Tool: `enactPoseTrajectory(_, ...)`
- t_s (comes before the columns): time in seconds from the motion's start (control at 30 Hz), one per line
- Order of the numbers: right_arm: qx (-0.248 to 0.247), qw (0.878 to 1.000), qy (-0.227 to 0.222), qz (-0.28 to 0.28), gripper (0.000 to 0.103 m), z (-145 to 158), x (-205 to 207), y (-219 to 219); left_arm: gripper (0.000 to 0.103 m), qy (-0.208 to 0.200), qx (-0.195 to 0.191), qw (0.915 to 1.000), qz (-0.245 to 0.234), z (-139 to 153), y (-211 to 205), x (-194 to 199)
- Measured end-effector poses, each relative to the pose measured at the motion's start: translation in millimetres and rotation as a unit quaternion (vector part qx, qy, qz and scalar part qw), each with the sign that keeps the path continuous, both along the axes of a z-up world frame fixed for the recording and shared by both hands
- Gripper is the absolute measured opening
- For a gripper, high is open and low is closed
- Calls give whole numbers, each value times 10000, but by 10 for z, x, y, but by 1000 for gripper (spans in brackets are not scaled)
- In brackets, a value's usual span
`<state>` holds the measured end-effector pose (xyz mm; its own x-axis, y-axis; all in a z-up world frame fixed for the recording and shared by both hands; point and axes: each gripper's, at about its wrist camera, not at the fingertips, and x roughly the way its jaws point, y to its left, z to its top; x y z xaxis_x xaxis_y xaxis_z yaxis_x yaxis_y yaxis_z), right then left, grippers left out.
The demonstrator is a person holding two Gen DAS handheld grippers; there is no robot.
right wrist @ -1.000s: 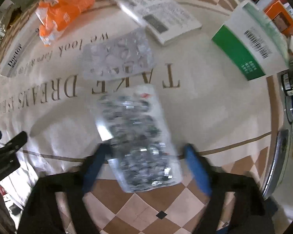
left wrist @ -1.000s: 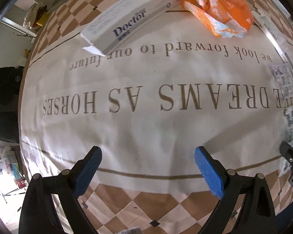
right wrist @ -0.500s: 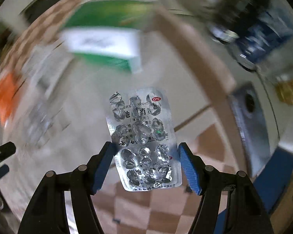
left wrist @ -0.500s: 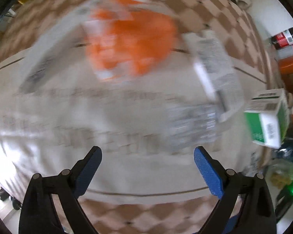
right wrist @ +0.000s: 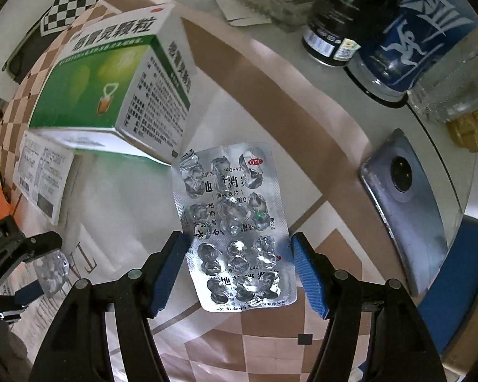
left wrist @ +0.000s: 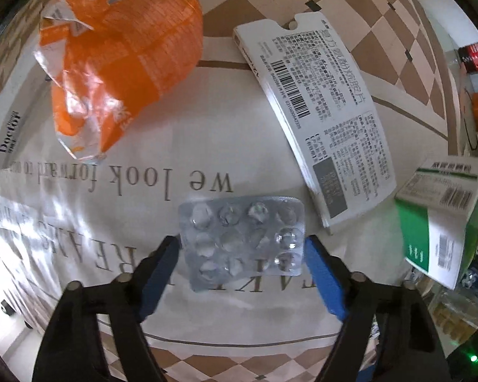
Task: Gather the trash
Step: 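Grasp a silver blister pack with each tool, then carry both blister packs to the bin and release them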
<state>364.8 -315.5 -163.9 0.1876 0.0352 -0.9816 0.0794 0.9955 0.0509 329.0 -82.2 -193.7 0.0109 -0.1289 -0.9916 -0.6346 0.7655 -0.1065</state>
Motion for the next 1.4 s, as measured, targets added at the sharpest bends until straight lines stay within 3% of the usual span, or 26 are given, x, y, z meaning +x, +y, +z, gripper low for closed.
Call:
enactPoseTrajectory(0.1,12,9999,-20,147,70,-48,-162,40,64,-169,33,9998,-128,77,-3,-130)
enactPoseTrajectory(0.3,39,9985,-126,528,70,23,-254,177,64,-355,280,9985,-310,244,-14,-462)
enactPoseTrajectory(0.63,381,9939,-310,992,70,278,-737,219,64,-1027,448,9932,-321,863,86,-1245)
enactPoseTrajectory(0.97,699,9860,-445,1449,70,612,-1888,416,64,-1500,1002,9825,-456,1125,175,-2473)
enactPoseTrajectory(1.07,794,9837,-466,1544,70,631,-2365,440,64,-1661,1110,9785,-506,1158,170,-3017)
enactPoseTrajectory(1.27,813,9814,-476,1671,70,495,-3507,439,64,-1803,1114,9748,-697,1007,92,-4068)
enactPoseTrajectory(1.4,796,9829,-198,1651,70,199,-4181,393,64,-1595,984,9794,-746,736,35,-4695)
